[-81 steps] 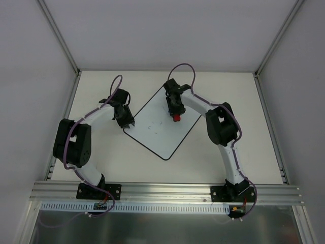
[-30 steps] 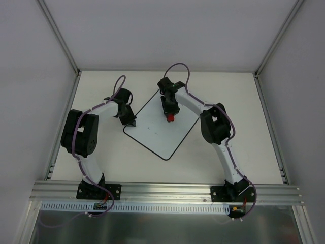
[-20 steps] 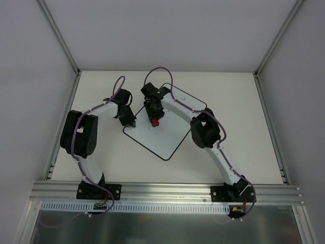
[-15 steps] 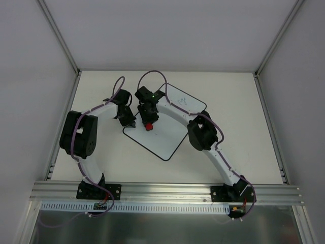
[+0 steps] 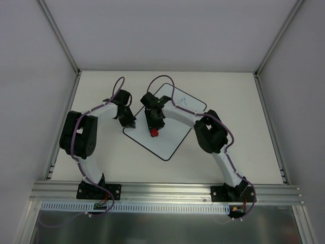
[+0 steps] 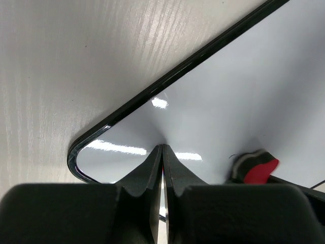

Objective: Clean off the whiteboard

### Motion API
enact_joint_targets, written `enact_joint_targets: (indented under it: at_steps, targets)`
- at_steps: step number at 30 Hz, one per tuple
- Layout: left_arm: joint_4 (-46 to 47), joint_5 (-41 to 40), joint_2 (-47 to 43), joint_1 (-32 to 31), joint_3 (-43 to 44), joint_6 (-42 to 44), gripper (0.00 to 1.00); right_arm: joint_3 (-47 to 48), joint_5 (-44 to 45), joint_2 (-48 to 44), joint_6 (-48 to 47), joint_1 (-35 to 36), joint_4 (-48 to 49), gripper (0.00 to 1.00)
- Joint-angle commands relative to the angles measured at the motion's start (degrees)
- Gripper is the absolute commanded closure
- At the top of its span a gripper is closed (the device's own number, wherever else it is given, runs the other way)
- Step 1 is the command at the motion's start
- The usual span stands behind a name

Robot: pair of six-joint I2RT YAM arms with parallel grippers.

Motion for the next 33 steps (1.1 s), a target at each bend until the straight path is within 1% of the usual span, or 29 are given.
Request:
enact_joint_targets:
  at_steps: [1,2,3,4,6,8,9,13,14,16,17,19,20,21,26,33]
  targets:
    - [-4.5,-0.9,0.7,0.4,-1.7,0.1,0.96,-15.0,7.3,-4.6,2.4,-2.9,-4.2,0.82]
    - [-4.5,-0.8,0.7,0.5,-1.7,0.1,0.96,-18.0,7.7,-6.3,2.4,-3.3,-3.3,0.82]
    - [-4.5,-0.8,0.5,0.8,-1.7,0.2,0.96,-22.9,8.2,-7.7,2.5,-3.6,-2.8,0.82]
    - [-4.5,-0.9,0.4,0.9,-1.8,0.2,0.96,-24.8,9.5,-10.2,2.5,-3.7,-2.1,0.82]
    - [-4.5,-1.1,0.2,1.2,-2.0,0.5,0.96,-29.1,10.4,-11.9,2.5,-3.7,-1.6,0.82]
    - [-4.5,-1.2,-0.1,1.3,-2.0,0.8,0.96,-30.5,10.4,-13.3,2.9,-3.8,-0.3,0.82]
    - [-4.5,-1.2,-0.3,1.3,-2.0,0.9,0.96,-30.6,10.3,-13.3,3.2,-3.7,0.0,0.82]
    - [-4.5,-1.1,-0.9,1.3,-2.1,1.2,0.96,-24.9,9.7,-10.5,4.0,-3.5,-0.3,0.81]
    - [-4.5,-1.2,-0.9,1.3,-2.2,1.2,0.96,-21.6,9.8,-9.7,4.0,-3.4,-0.3,0.77]
    - [-4.6,-1.0,-1.0,1.3,-2.3,1.4,0.96,-18.4,10.2,-7.9,3.7,-2.8,-1.3,0.71]
    - [-4.5,-0.9,-1.2,1.3,-2.4,1.5,0.96,-16.0,10.2,-7.5,3.5,-2.7,-1.5,0.63]
    - [-4.5,-0.8,-1.6,1.3,-2.5,1.5,0.96,-14.8,10.4,-7.1,3.3,-2.4,-1.9,0.56]
    - [-4.4,-0.7,-1.7,1.4,-2.5,1.6,0.96,-14.6,10.8,-7.4,3.0,-2.2,-1.8,0.5]
    - [-4.5,-0.6,-1.8,1.4,-2.5,1.6,0.96,-14.6,11.3,-7.6,2.7,-1.9,-1.9,0.48]
    - [-4.4,-0.4,-2.4,1.4,-2.3,1.9,0.96,-15.6,12.5,-9.6,1.9,-1.6,-2.0,0.46]
    - [-4.4,-0.2,-2.3,1.3,-2.1,2.0,0.96,-18.9,12.4,-13.1,1.5,-1.8,-0.6,0.48]
